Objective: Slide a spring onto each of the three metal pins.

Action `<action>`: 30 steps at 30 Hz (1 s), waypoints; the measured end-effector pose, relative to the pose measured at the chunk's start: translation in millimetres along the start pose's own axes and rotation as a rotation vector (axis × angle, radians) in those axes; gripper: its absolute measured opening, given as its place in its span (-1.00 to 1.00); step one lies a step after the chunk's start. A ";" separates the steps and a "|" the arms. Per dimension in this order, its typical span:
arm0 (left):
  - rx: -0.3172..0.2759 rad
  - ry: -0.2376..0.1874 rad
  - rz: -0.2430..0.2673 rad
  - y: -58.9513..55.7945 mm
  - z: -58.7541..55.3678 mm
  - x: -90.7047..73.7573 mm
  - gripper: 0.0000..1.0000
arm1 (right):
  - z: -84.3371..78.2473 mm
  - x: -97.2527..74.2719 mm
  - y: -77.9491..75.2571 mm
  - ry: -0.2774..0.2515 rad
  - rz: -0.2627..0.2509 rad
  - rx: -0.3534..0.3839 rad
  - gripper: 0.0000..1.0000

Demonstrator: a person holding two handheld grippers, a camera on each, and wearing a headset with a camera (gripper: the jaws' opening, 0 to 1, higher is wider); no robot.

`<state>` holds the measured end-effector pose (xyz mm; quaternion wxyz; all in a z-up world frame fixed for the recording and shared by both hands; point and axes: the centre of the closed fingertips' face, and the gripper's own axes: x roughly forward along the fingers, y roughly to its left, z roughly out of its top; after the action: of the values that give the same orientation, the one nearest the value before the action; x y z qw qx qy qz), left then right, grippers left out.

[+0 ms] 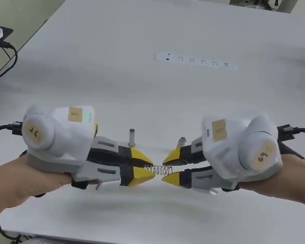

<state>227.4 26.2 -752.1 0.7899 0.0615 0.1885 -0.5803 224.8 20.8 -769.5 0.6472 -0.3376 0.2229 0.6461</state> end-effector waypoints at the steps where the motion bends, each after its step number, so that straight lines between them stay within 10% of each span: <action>1: 0.000 0.000 0.001 0.1 0.4 -0.2 -0.97 | -0.4 -0.4 0.0 -0.006 0.000 0.004 -0.78; 30: -0.007 -0.041 -0.020 -1.4 8.2 -3.3 -0.97 | 21.3 -20.3 -3.6 -0.067 0.033 -0.005 -0.89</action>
<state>227.1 26.2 -743.2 0.7879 0.0450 0.1750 -0.5887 223.9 22.5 -739.9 0.6427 -0.3139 0.2050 0.6681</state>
